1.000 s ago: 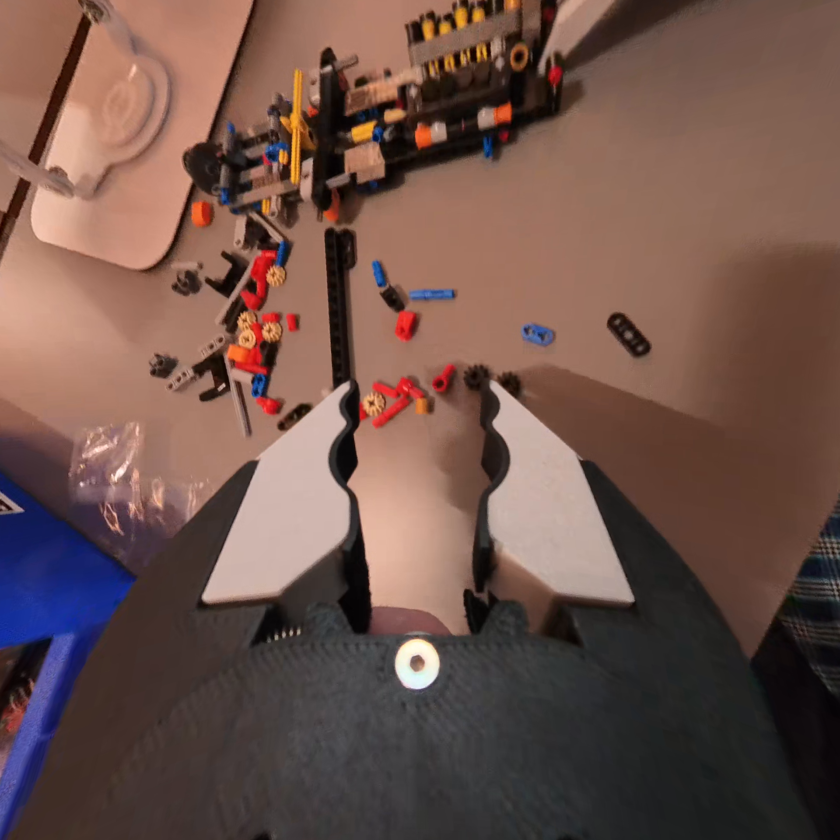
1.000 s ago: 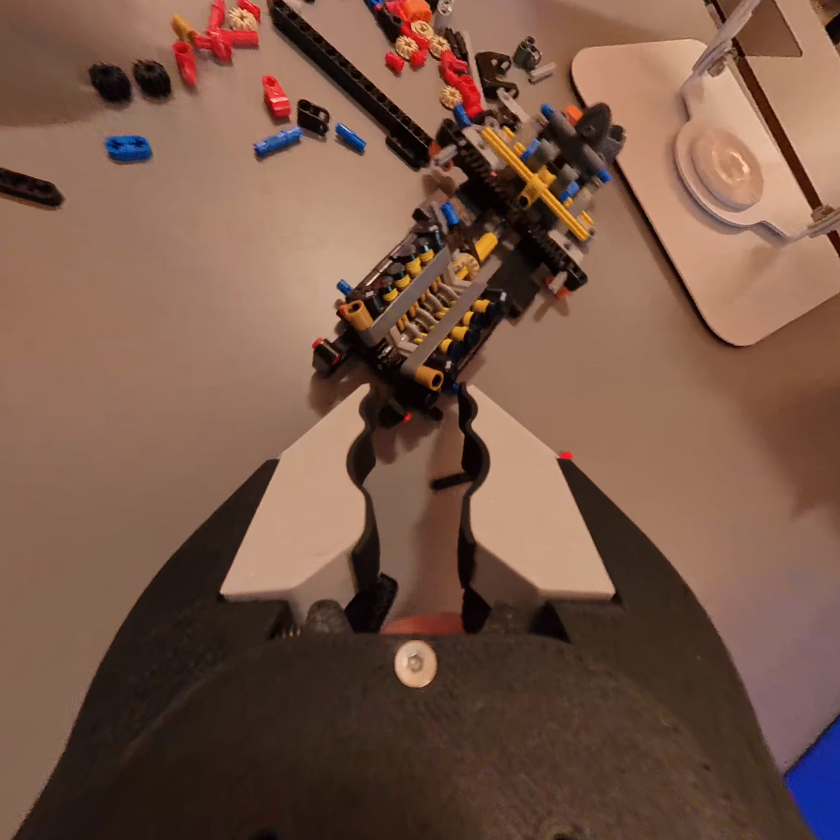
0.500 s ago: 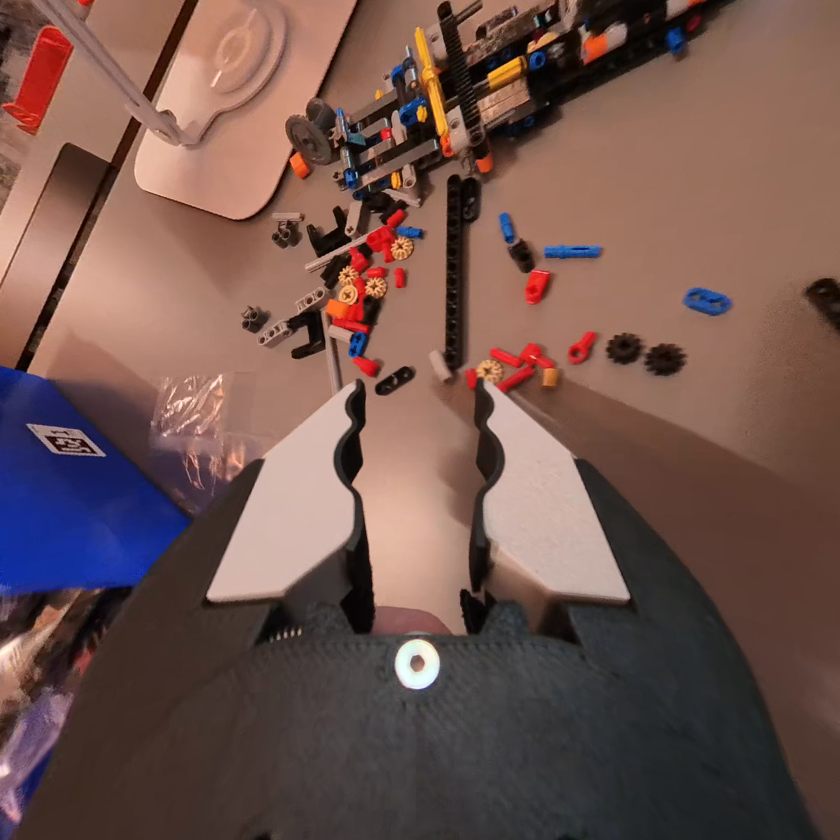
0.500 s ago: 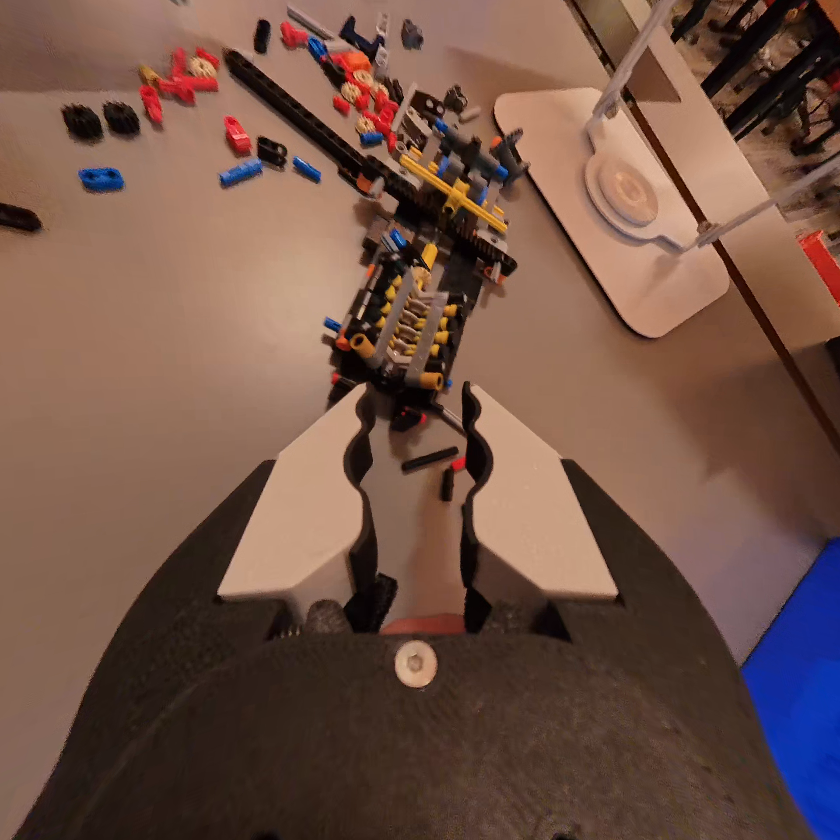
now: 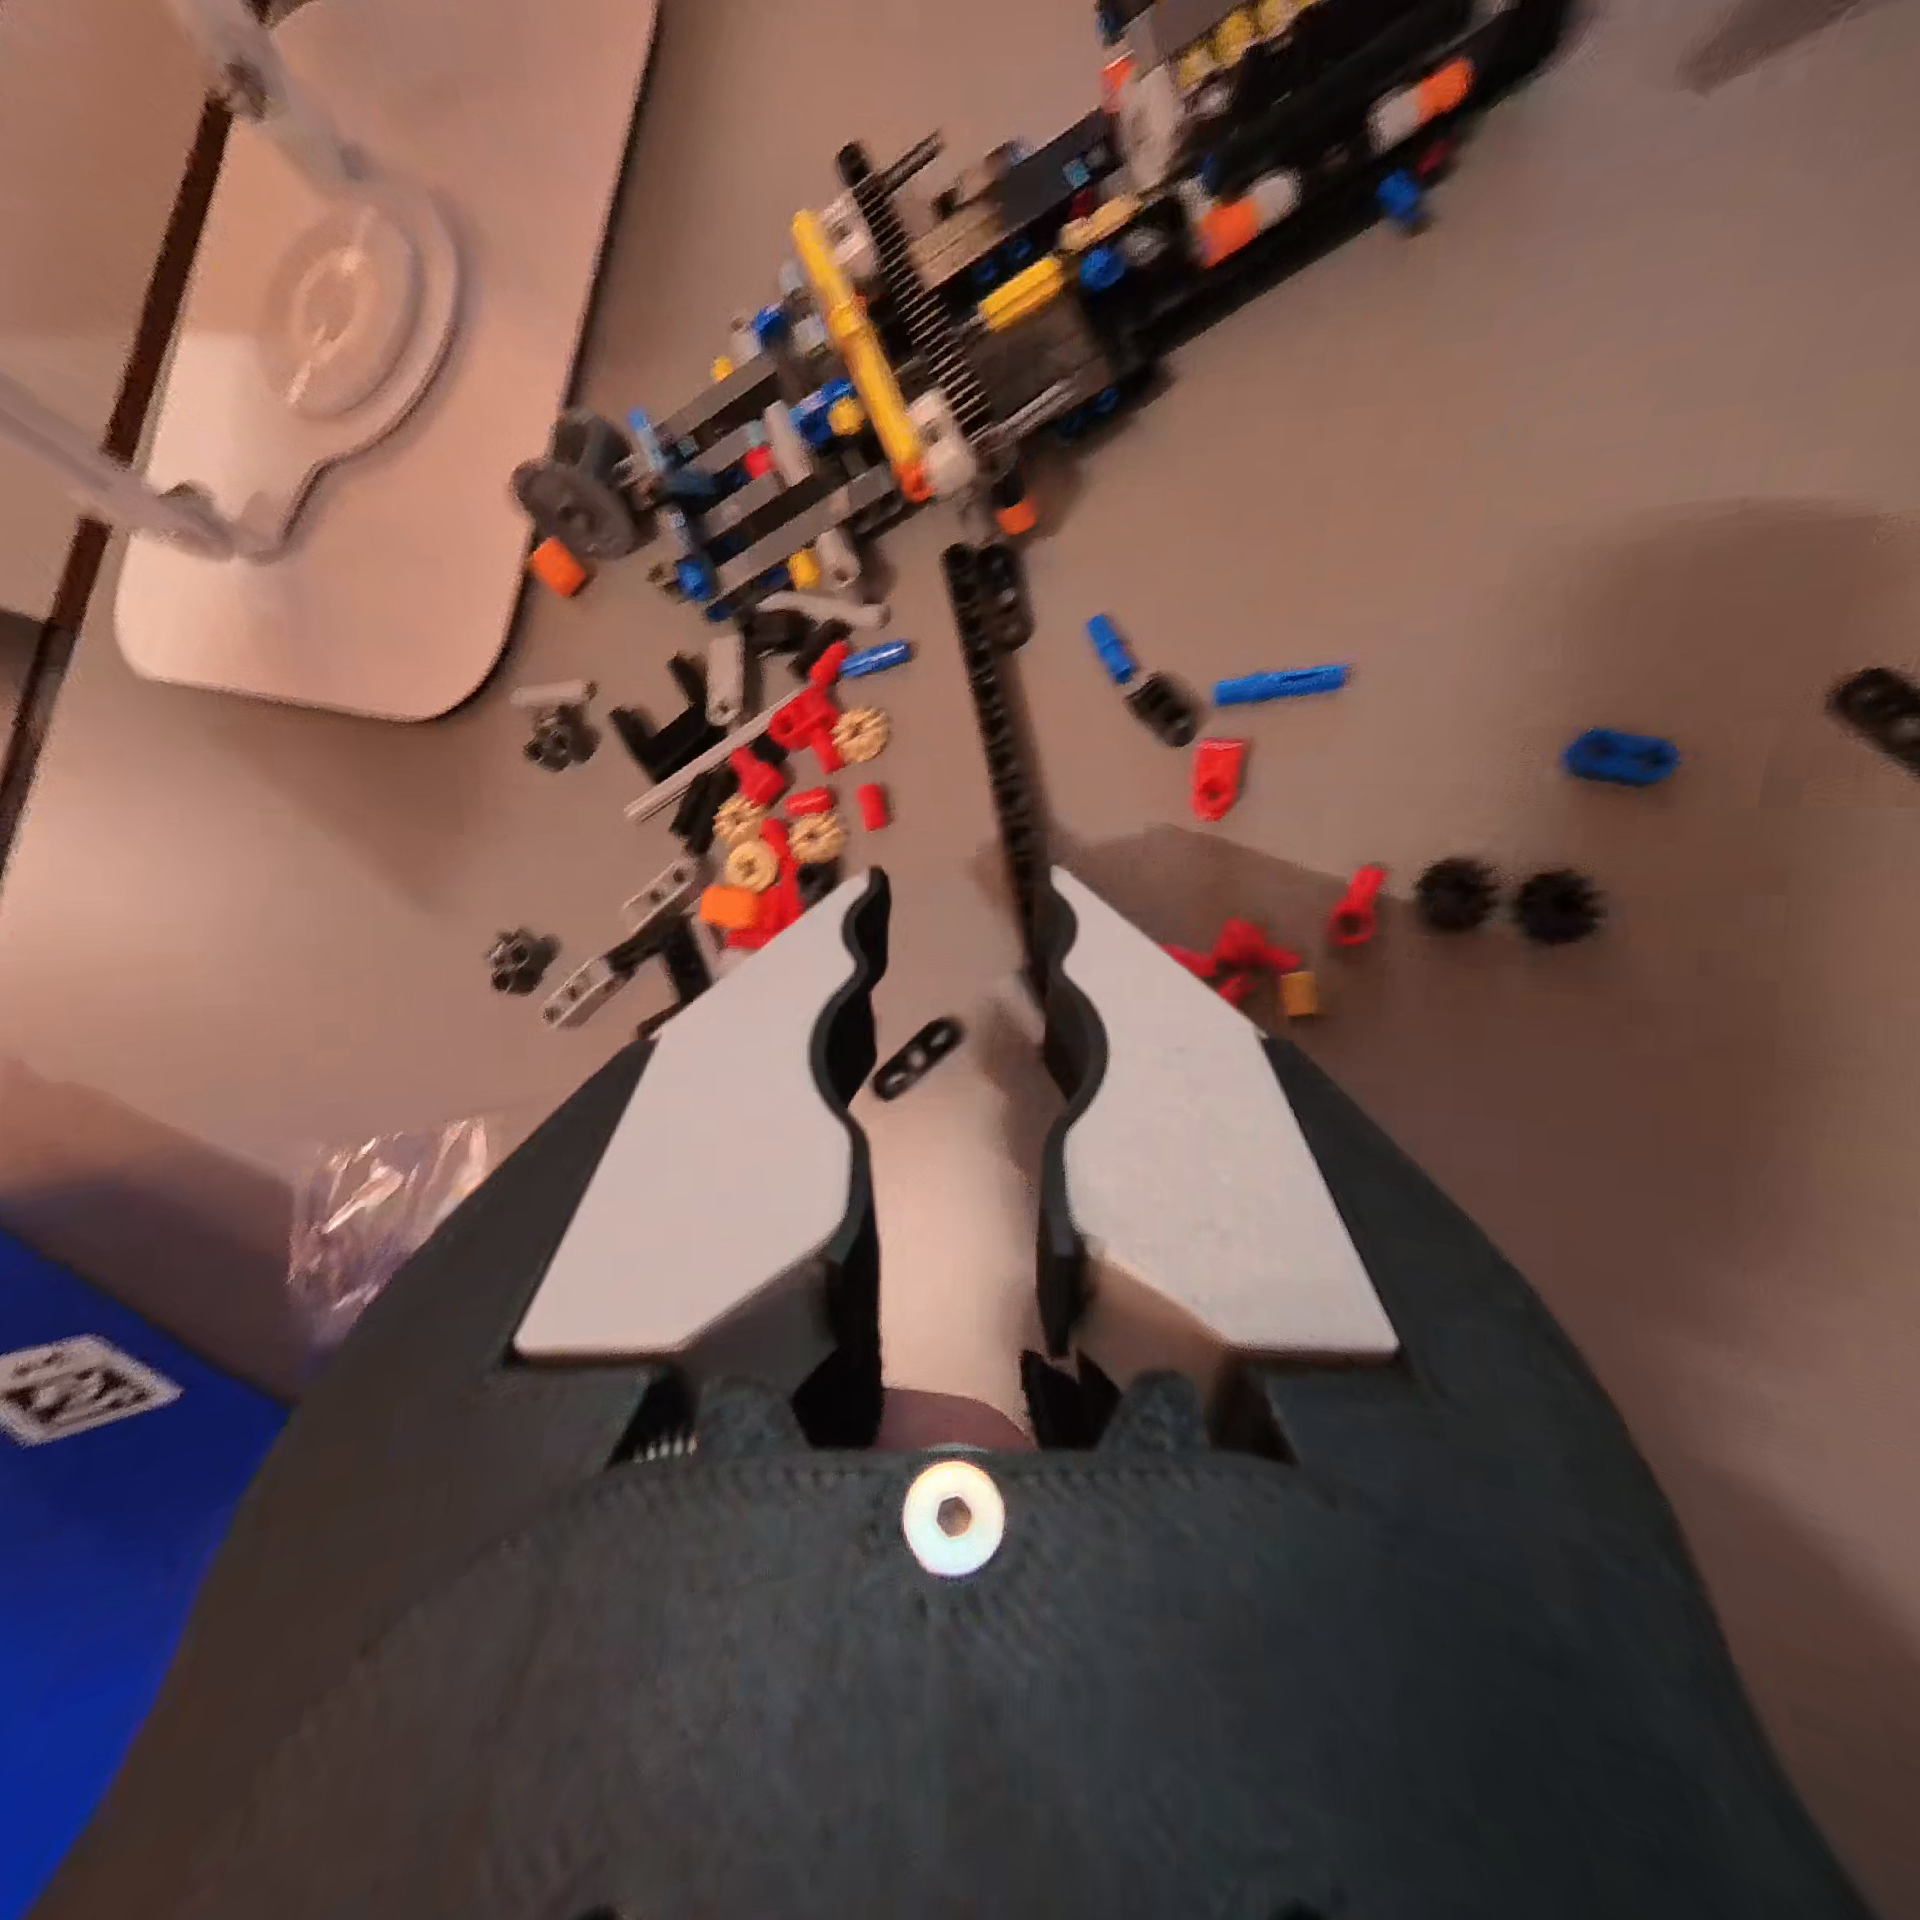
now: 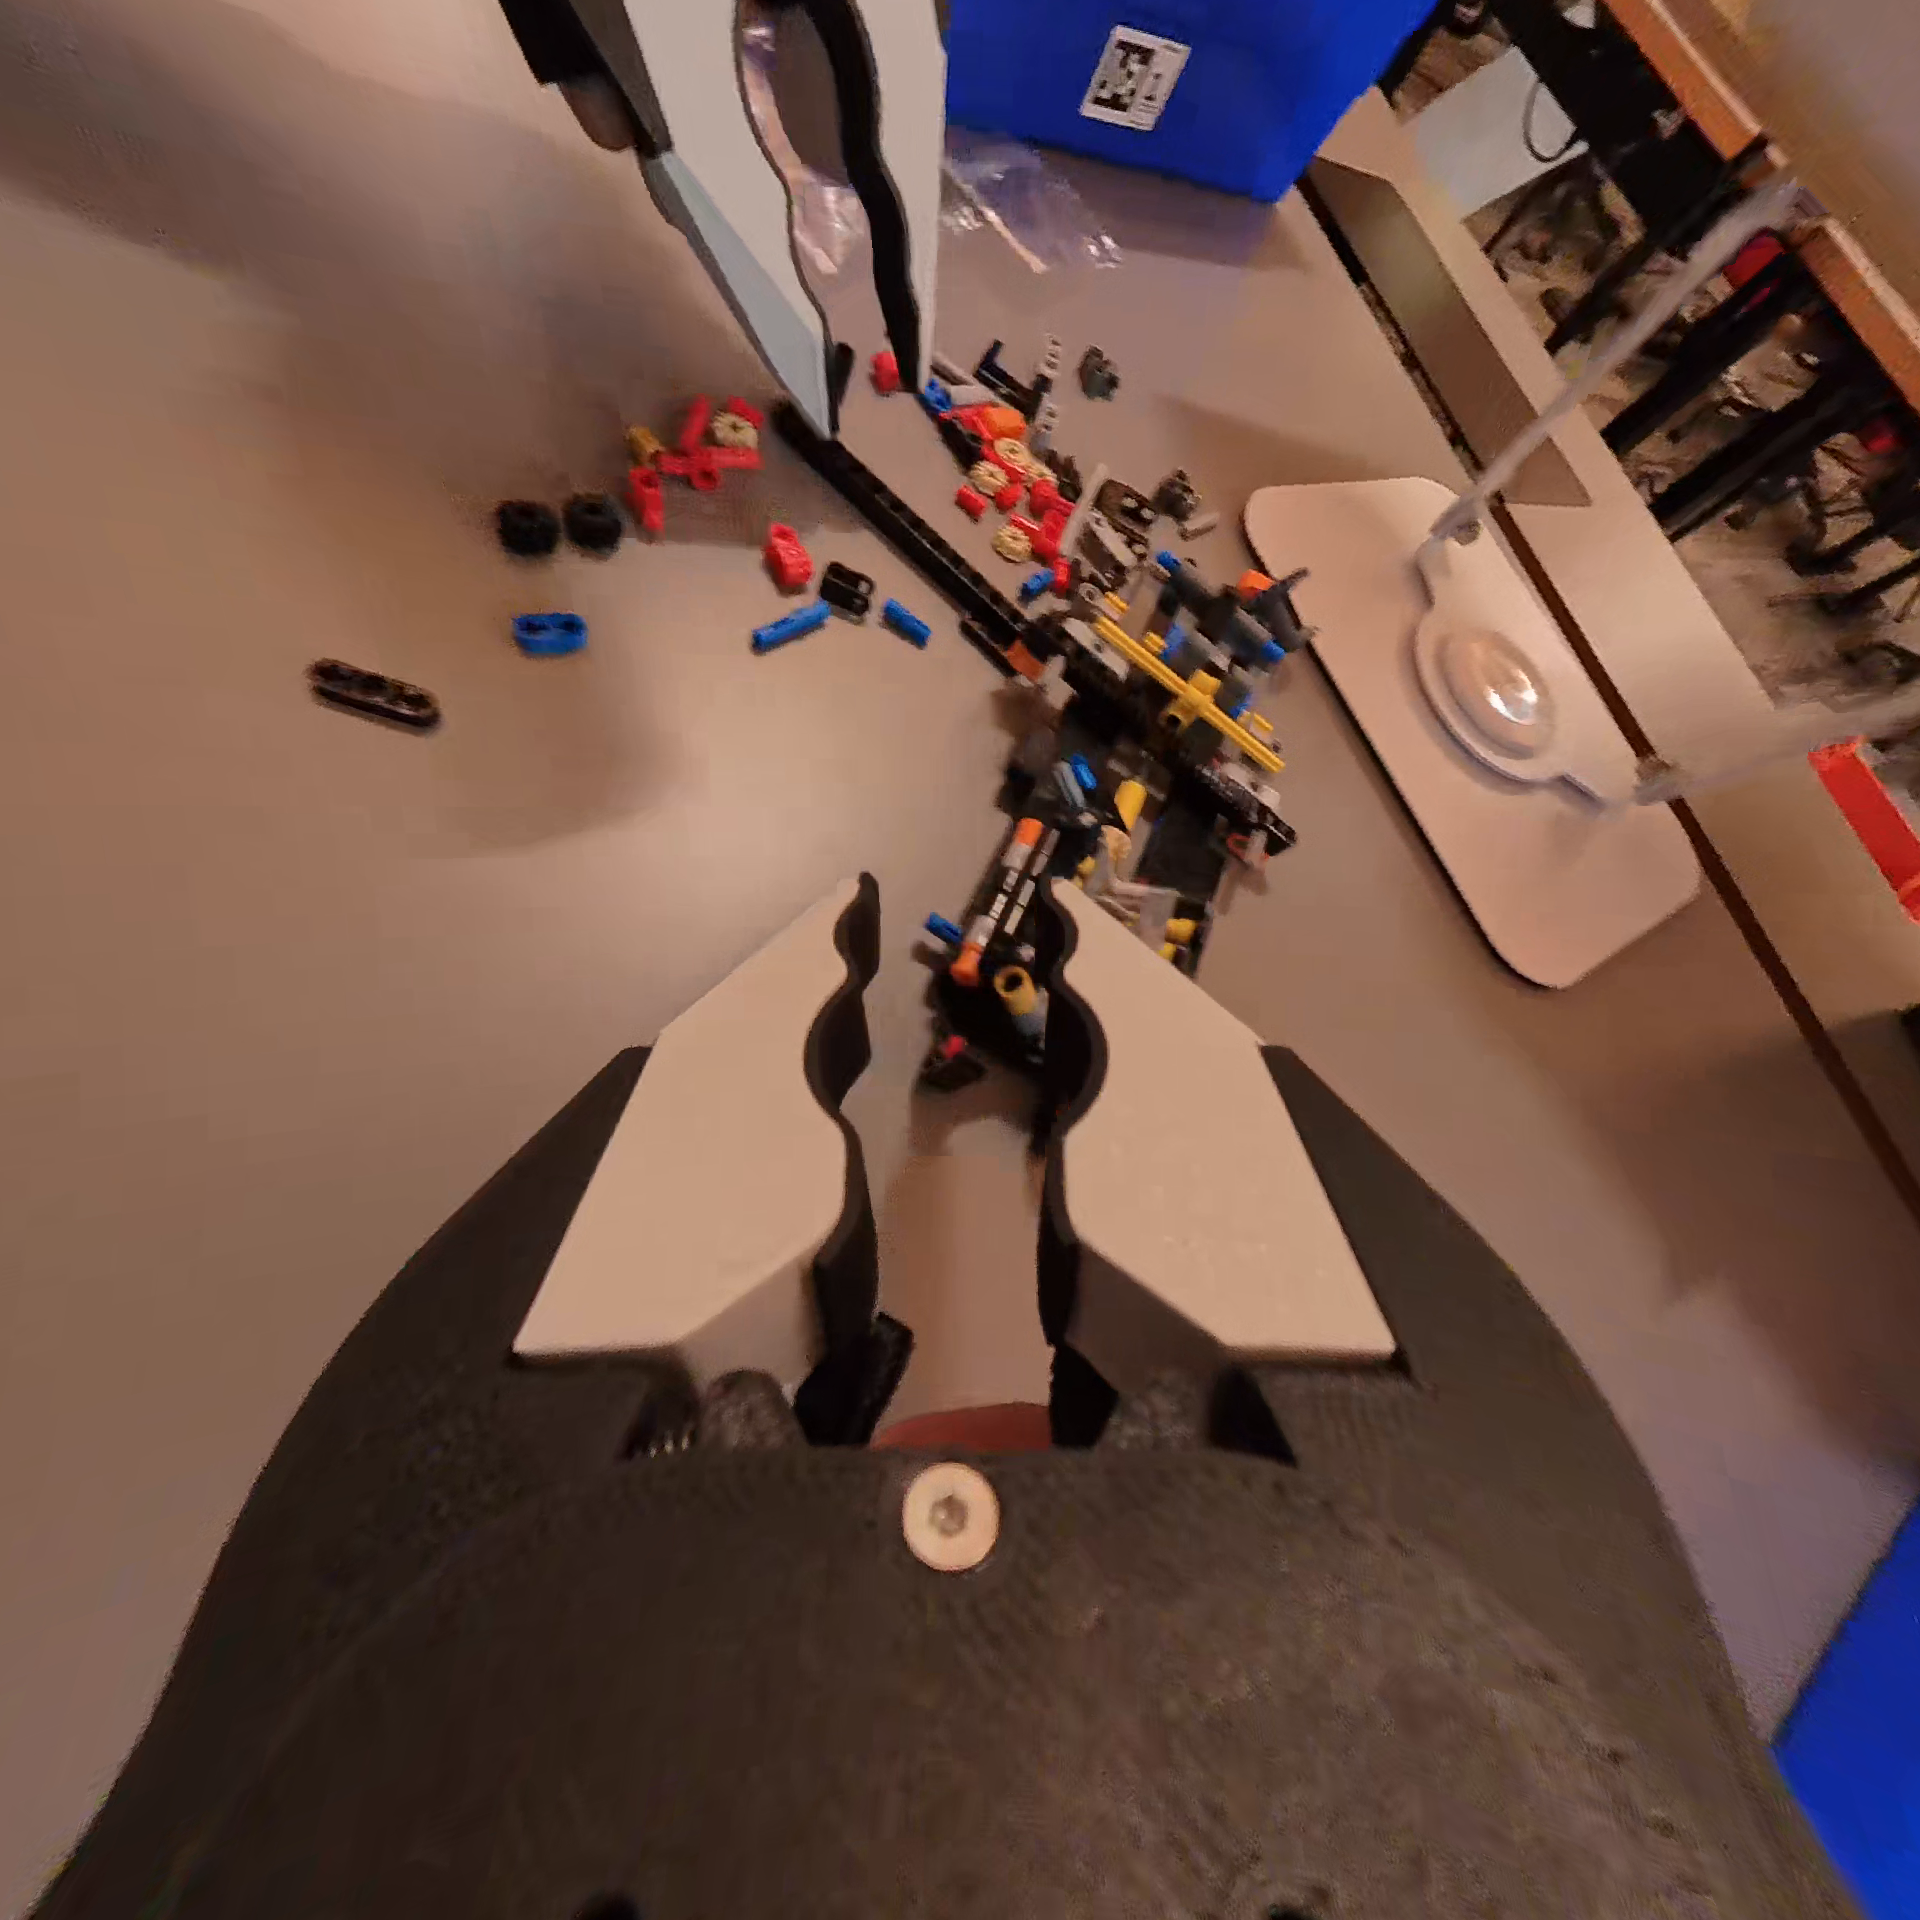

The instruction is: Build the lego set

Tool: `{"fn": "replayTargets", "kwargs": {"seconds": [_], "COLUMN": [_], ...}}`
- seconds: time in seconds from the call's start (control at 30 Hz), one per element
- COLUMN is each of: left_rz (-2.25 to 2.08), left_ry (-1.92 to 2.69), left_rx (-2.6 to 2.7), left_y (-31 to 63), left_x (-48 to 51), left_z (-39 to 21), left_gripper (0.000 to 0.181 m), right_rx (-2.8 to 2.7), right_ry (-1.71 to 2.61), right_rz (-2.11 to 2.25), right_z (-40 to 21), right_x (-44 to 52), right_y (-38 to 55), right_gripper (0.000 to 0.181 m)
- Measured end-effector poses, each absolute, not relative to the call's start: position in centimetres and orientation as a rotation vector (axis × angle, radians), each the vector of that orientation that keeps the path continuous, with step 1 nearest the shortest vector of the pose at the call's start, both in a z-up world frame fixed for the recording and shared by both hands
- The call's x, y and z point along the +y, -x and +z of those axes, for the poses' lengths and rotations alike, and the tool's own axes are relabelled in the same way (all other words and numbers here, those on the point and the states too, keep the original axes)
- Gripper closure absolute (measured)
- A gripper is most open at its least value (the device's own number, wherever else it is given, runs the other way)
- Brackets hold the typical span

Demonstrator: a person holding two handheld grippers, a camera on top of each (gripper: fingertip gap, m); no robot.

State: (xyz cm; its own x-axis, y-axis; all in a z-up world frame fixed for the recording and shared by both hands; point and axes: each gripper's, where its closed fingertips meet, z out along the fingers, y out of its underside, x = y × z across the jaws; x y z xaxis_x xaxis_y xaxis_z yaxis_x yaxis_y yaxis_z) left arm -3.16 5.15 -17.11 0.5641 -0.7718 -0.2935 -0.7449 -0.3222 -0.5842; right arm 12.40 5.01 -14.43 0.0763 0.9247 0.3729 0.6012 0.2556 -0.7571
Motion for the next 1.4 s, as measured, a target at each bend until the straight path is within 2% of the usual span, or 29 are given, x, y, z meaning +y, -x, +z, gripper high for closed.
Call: {"fn": "replayTargets", "kwargs": {"seconds": [0.33,0.63,0.87,1.0,1.23,1.4], "left_rz": [-0.190,-0.187,-0.187,-0.186,-0.168,-0.186], "left_ry": [2.177,2.214,2.174,2.146,2.276,2.278], "left_rx": [1.201,1.095,1.021,1.035,0.998,1.010], "left_y": [-1.6,-2.0,-1.7,-0.8,1.8,2.0], "left_x": [4.0,4.7,4.1,1.1,-3.8,-4.0], "left_z": [-19.2,-19.5,-18.2,-16.8,-18.8,-19.2], "left_gripper": [0.154,0.175,0.176,0.176,0.176,0.159], "right_rx": [-1.708,-1.714,-1.714,-1.729,-1.763,-1.758], "right_ry": [1.390,1.385,1.376,1.378,1.366,1.365], "right_rz": [0.530,0.559,0.572,0.575,0.585,0.581], "right_z": [-15.6,-15.9,-15.6,-16.0,-16.5,-16.2], "right_x": [2.1,1.6,1.3,0.9,0.4,0.2], "right_y": [-9.8,-9.8,-10.2,-10.6,-10.3,-10.0], "right_gripper": [0.153,0.153,0.153,0.153,0.152,0.152]}}
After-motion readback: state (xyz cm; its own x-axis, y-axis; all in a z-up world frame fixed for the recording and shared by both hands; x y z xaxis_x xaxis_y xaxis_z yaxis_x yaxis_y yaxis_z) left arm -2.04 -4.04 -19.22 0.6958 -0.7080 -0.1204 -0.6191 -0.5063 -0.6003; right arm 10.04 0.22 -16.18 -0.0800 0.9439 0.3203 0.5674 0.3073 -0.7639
